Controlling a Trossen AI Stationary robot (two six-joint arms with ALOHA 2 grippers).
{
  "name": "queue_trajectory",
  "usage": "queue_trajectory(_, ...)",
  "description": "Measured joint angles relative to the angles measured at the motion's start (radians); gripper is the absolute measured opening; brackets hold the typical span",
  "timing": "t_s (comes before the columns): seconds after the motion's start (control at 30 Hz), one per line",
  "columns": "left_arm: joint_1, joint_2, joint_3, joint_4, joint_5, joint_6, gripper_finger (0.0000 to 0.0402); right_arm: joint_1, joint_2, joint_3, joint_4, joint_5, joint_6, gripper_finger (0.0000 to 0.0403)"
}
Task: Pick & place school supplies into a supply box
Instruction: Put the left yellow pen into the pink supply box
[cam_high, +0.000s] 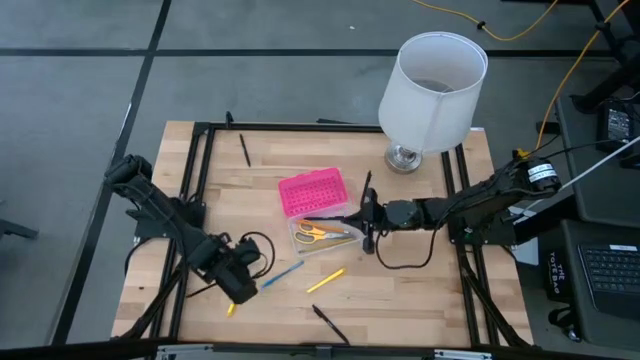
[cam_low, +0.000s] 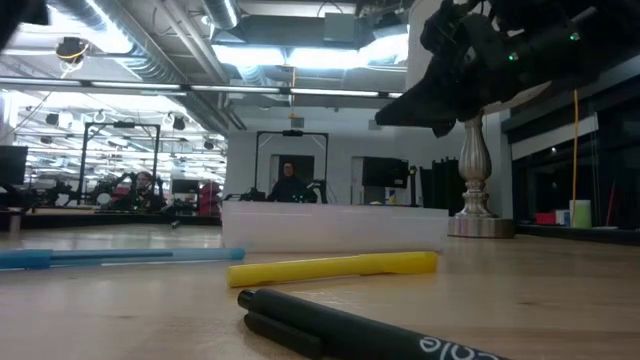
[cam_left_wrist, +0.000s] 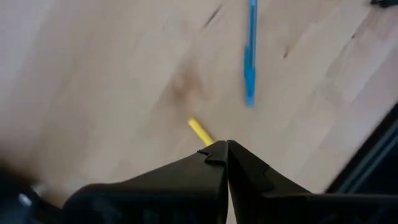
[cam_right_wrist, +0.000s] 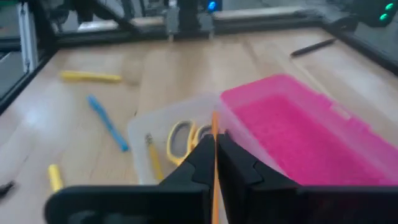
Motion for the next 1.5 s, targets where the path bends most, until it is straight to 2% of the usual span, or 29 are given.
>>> queue_trajectory(0.17, -0.061, 0.001, 0.000, 0.000, 0.035, -0.181, 0.0003, 0.028, 0.036, 0.000, 0.011, 0.005, 0.007, 0.0006)
queue_trajectory(0.33, -0.112, 0.001, -0.007, 0.003, 0.069, -0.322, 0.0004, 0.039, 0.066, 0.000, 0.013, 0.005, 0.032, 0.0028)
queue_trajectory(0.5, -0.157, 0.001, -0.031, 0.015, 0.067, -0.382, 0.0004, 0.039, 0.086, 0.000, 0.014, -0.001, 0.052, 0.0036)
queue_trajectory(0.67, -0.185, 0.001, -0.039, 0.015, 0.041, -0.434, 0.0004, 0.051, 0.092, 0.000, 0.015, -0.073, 0.051, 0.0036)
queue_trajectory(0.8, -0.195, 0.001, -0.039, 0.014, -0.006, -0.525, 0.0004, 0.073, 0.092, 0.000, 0.021, -0.074, 0.022, 0.0037)
queue_trajectory(1.1, -0.195, 0.038, -0.039, 0.009, 0.000, -0.607, 0.0005, 0.085, 0.092, 0.000, 0.074, -0.076, -0.001, 0.0037)
queue_trajectory(1.23, -0.195, 0.106, -0.040, 0.008, 0.062, -0.676, 0.0022, 0.085, 0.092, 0.000, 0.078, -0.089, 0.000, 0.0037)
queue_trajectory(1.4, -0.195, 0.177, -0.040, 0.021, 0.163, -0.688, 0.0065, 0.085, 0.092, 0.000, 0.080, -0.093, 0.000, 0.0037)
queue_trajectory(1.5, -0.195, 0.197, -0.040, 0.053, 0.167, -0.688, 0.0094, 0.085, 0.092, 0.000, 0.081, -0.093, 0.000, 0.0037)
